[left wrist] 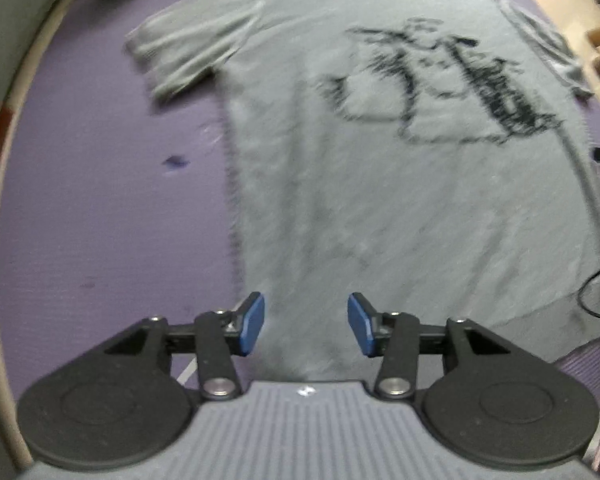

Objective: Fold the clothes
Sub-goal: 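Open both grippers and release the hem onto the mat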

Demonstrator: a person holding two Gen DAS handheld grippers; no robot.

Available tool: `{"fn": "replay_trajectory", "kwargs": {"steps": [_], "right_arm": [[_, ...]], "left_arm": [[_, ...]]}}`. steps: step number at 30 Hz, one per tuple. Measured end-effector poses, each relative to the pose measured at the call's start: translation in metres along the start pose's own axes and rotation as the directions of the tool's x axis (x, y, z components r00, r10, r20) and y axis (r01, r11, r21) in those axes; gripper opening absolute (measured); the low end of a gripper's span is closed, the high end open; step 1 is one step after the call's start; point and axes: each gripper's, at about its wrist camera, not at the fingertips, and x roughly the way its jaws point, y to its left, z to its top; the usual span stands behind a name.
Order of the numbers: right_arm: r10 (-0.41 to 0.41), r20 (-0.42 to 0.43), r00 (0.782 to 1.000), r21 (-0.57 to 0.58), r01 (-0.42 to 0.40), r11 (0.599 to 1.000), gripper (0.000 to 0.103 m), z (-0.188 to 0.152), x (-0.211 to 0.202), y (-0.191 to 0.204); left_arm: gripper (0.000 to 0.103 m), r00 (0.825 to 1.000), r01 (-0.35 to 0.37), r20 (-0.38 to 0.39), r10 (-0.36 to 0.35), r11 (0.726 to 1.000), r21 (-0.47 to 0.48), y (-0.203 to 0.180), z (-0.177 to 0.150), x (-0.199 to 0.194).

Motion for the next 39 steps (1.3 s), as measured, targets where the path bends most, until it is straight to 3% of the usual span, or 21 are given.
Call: {"fn": "replay_trajectory", "kwargs": {"steps": [4, 5, 9, 11, 16, 19, 22, 26, 31, 35, 39], "right_arm": [[-0.013, 0.020, 1.000, -0.006, 0.013, 1.000, 0.018, 0.008, 0.008, 0.003], [-0.018, 0.025, 1.000, -0.014, 0.019, 1.000, 0.006, 0.008, 0.009, 0.004], [-0.109, 0.035, 0.993, -0.046, 0.111, 0.993, 0.002, 0.007, 0.005, 0.007], [-0.117, 0.034, 0.992, -0.040, 0.119, 0.992, 0.002, 0.006, 0.005, 0.005], [-0.052, -0.005, 0.999, 0.013, 0.052, 0.999, 0.021, 0.000, -0.003, -0.002], [-0.017, -0.016, 1.000, 0.038, 0.018, 0.999, 0.022, -0.013, -0.014, -0.004], [-0.029, -0.044, 0.999, -0.012, 0.029, 1.000, 0.022, -0.037, -0.016, 0.000], [-0.025, -0.025, 0.999, 0.028, 0.026, 0.999, 0.023, -0.037, -0.016, -0.010], [-0.022, 0.082, 0.996, 0.136, 0.011, 0.991, 0.026, -0.011, -0.012, -0.031], [-0.037, 0.131, 0.991, 0.227, 0.006, 0.974, 0.026, 0.011, -0.003, -0.046], [-0.113, 0.215, 0.970, 0.247, 0.058, 0.967, 0.026, 0.043, 0.001, -0.065]], "left_arm": [[0.057, 0.996, 0.089, 0.027, -0.089, 0.996, 0.026, -0.010, 0.014, 0.017], [0.058, 0.994, 0.103, 0.021, -0.103, 0.994, 0.032, -0.009, 0.018, 0.022], [0.061, 0.993, 0.117, -0.037, -0.116, 0.992, 0.036, -0.016, 0.017, 0.045], [0.072, 0.990, 0.136, -0.031, -0.134, 0.989, 0.061, -0.016, 0.014, 0.046], [0.071, 0.988, 0.154, -0.002, -0.154, 0.987, 0.041, -0.017, 0.012, 0.041], [0.071, 0.985, 0.171, 0.021, -0.172, 0.985, 0.023, -0.013, 0.008, 0.036], [0.072, 0.987, 0.158, -0.016, -0.157, 0.987, 0.036, -0.013, 0.004, 0.043], [0.073, 0.987, 0.161, -0.011, -0.161, 0.986, 0.032, -0.017, 0.008, 0.042], [0.085, 0.986, 0.166, 0.020, -0.166, 0.985, 0.037, -0.030, 0.023, 0.040], [0.086, 0.985, 0.171, 0.017, -0.171, 0.985, 0.017, -0.039, 0.038, 0.044], [0.087, 0.986, 0.162, 0.034, -0.163, 0.986, 0.042, -0.048, 0.052, 0.047]]}}
